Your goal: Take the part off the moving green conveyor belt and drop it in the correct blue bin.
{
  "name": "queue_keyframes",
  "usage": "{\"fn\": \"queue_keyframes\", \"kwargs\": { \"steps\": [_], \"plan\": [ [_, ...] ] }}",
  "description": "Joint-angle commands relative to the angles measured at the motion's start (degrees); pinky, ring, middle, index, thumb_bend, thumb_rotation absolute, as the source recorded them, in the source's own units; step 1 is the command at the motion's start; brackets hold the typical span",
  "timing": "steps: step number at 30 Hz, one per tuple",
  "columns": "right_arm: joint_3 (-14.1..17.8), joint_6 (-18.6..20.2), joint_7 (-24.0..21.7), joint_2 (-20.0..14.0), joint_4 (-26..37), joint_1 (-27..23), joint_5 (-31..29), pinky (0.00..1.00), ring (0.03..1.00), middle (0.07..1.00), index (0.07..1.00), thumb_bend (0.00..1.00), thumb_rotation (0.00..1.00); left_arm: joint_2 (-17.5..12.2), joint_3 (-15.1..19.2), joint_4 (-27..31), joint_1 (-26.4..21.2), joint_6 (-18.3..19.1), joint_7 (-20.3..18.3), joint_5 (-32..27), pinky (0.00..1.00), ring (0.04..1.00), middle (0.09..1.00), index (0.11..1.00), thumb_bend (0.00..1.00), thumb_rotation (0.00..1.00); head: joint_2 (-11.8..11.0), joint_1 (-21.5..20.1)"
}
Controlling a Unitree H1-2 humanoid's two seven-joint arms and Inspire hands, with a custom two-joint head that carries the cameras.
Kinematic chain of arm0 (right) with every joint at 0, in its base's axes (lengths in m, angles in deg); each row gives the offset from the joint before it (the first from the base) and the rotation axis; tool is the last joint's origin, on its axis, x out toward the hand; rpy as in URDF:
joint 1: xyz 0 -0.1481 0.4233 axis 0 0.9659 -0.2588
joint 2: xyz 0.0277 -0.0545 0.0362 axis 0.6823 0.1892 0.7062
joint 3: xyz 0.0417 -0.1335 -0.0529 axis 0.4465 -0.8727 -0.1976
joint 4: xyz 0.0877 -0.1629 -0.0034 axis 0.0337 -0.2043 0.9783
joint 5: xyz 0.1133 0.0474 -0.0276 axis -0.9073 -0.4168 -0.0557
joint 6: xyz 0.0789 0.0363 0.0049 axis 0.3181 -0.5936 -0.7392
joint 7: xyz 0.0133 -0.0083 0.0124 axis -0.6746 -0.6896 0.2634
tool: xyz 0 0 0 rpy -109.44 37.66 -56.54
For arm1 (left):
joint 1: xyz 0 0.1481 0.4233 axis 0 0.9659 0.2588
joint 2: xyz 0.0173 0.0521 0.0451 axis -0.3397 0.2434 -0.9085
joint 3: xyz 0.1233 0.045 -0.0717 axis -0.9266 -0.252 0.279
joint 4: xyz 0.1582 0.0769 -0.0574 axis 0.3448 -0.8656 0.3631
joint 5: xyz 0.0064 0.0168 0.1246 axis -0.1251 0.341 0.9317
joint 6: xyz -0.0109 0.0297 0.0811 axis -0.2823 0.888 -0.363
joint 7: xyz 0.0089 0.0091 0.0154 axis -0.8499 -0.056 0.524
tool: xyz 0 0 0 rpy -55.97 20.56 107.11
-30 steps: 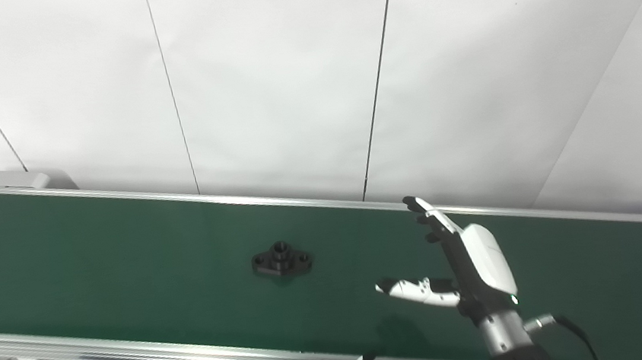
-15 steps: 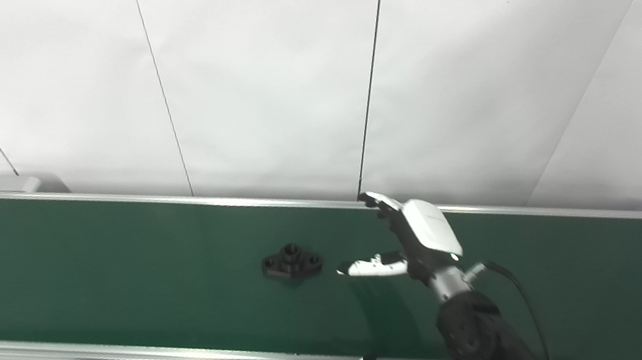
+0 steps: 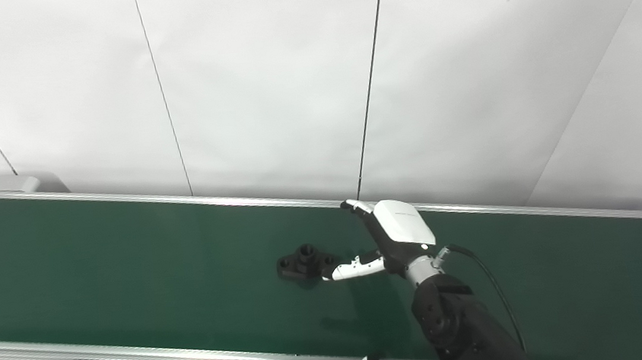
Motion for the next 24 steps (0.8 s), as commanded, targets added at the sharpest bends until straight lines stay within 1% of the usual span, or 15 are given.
{"fn": "queue_keyframes", "kwargs": {
  "steps": [1,7,14,17,18,20,21,22,24],
  "plan": [
    [-0.9,0.7,1.7,0.1,-0.7,-3.5,1.3,0.61,0.783,0.856,0.875,1.00,0.58,2.7,-1.4,1.1,0.0,-1.8,1.0,0.3,0.80,0.951,1.000,1.000,0.79,0.79,0.0,0.1],
    [-3.1,0.5,2.9,0.0,-6.7,-5.9,2.5,0.61,0.782,0.848,0.870,1.00,0.56,3.1,-1.9,1.0,0.1,-2.0,1.3,0.2,0.79,0.944,0.998,1.000,0.77,0.77,0.3,0.8],
    [-4.2,0.5,3.8,0.4,-8.4,-6.5,2.6,0.57,0.774,0.844,0.866,1.00,0.57,3.4,-2.3,1.9,0.4,-1.0,1.0,-0.1,0.80,0.944,0.994,1.000,0.78,0.76,0.6,1.5],
    [-4.6,1.1,3.3,0.2,-9.4,-6.6,2.5,0.58,0.774,0.847,0.869,0.99,0.57,3.5,-2.4,1.8,0.5,-1.5,1.2,-0.1,0.80,0.946,0.997,1.000,0.78,0.76,0.8,1.8],
    [-4.7,1.2,3.3,0.1,-9.8,-6.6,2.5,0.55,0.724,0.818,0.836,0.96,0.55,3.5,-2.4,1.8,0.5,-1.7,1.3,0.0,0.81,0.952,1.000,1.000,0.76,0.76,0.8,1.8],
    [-4.7,1.4,3.8,0.0,-11.1,-6.4,2.4,0.55,0.714,0.812,0.829,0.95,0.55,3.5,-2.4,1.9,0.6,-1.8,1.4,0.2,0.81,0.954,1.000,1.000,0.76,0.76,0.9,2.0],
    [-4.7,1.4,4.2,-0.1,-11.8,-6.2,2.3,0.50,0.663,0.768,0.808,0.92,0.52,3.5,-2.4,2.0,0.7,-1.7,1.4,0.3,0.81,0.957,1.000,1.000,0.76,0.76,0.9,2.0],
    [-4.4,1.2,4.6,-0.1,-12.8,-6.1,1.9,0.48,0.646,0.752,0.801,0.91,0.52,3.5,-2.4,2.1,0.7,-1.4,1.4,0.3,0.81,0.957,1.000,1.000,0.76,0.76,0.9,2.0],
    [-4.2,1.0,5.1,-0.2,-14.0,-5.9,1.1,0.38,0.515,0.644,0.762,0.83,0.48,3.4,-2.5,2.4,0.8,-1.1,1.3,0.2,0.79,0.946,0.999,1.000,0.76,0.76,1.2,2.3]
  ]
}}
